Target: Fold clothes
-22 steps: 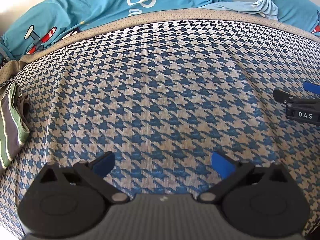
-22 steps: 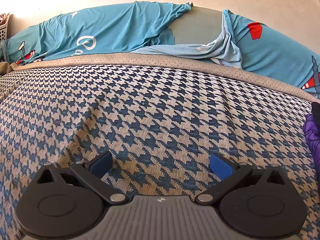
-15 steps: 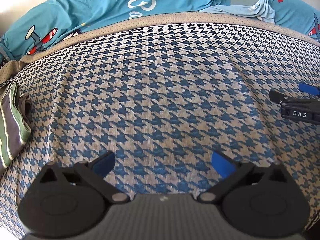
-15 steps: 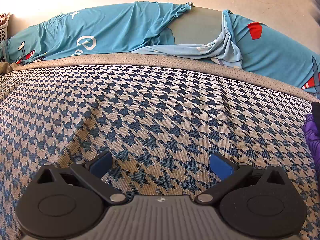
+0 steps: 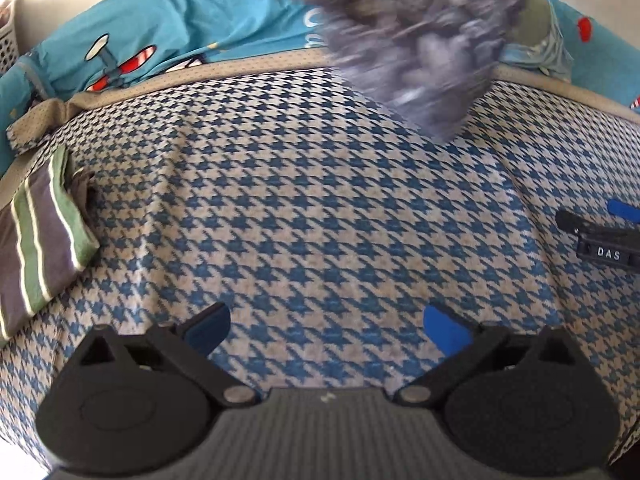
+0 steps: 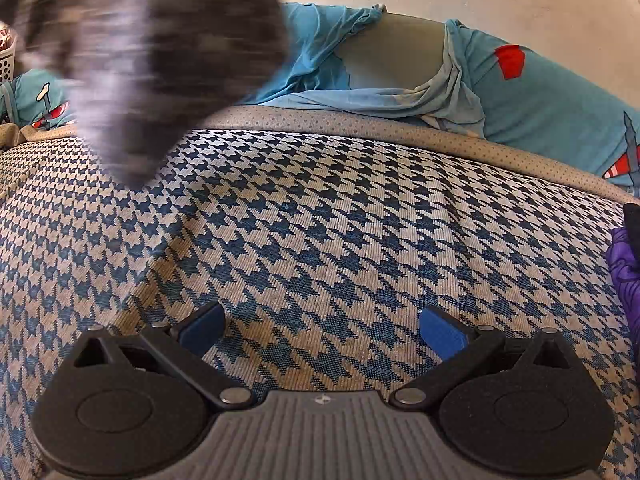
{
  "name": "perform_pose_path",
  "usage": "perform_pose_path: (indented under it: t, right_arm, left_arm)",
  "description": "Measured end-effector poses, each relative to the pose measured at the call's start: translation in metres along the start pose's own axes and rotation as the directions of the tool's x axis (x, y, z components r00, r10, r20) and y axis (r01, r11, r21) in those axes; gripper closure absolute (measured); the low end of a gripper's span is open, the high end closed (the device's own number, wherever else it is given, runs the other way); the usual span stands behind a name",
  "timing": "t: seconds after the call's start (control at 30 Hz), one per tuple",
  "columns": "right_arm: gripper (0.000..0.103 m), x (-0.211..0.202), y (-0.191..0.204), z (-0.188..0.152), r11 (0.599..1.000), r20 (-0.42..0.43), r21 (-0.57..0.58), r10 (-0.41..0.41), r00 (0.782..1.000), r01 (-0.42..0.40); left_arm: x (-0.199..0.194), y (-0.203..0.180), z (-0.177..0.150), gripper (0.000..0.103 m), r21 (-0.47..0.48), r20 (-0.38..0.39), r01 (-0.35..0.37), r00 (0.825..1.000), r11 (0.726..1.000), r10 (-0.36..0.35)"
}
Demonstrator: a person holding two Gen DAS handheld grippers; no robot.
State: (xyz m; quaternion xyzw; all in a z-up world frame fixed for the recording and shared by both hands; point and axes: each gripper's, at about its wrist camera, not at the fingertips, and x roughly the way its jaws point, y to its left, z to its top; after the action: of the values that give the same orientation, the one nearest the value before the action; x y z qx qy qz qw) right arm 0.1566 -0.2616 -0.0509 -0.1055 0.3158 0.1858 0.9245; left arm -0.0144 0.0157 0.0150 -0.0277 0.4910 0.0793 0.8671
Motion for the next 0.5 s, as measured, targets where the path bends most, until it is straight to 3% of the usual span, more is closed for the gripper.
perform_pose_path:
  t: [0.5]
  right_arm:
    - [0.000, 0.000, 0.000, -0.001, 1.000, 0.000, 0.000, 0.000, 1.000, 0.000]
  left_arm:
    - [-0.013, -0.007, 0.000, 0.000, -0.076, 0.043, -0.005, 0.999, 0.997, 0.008]
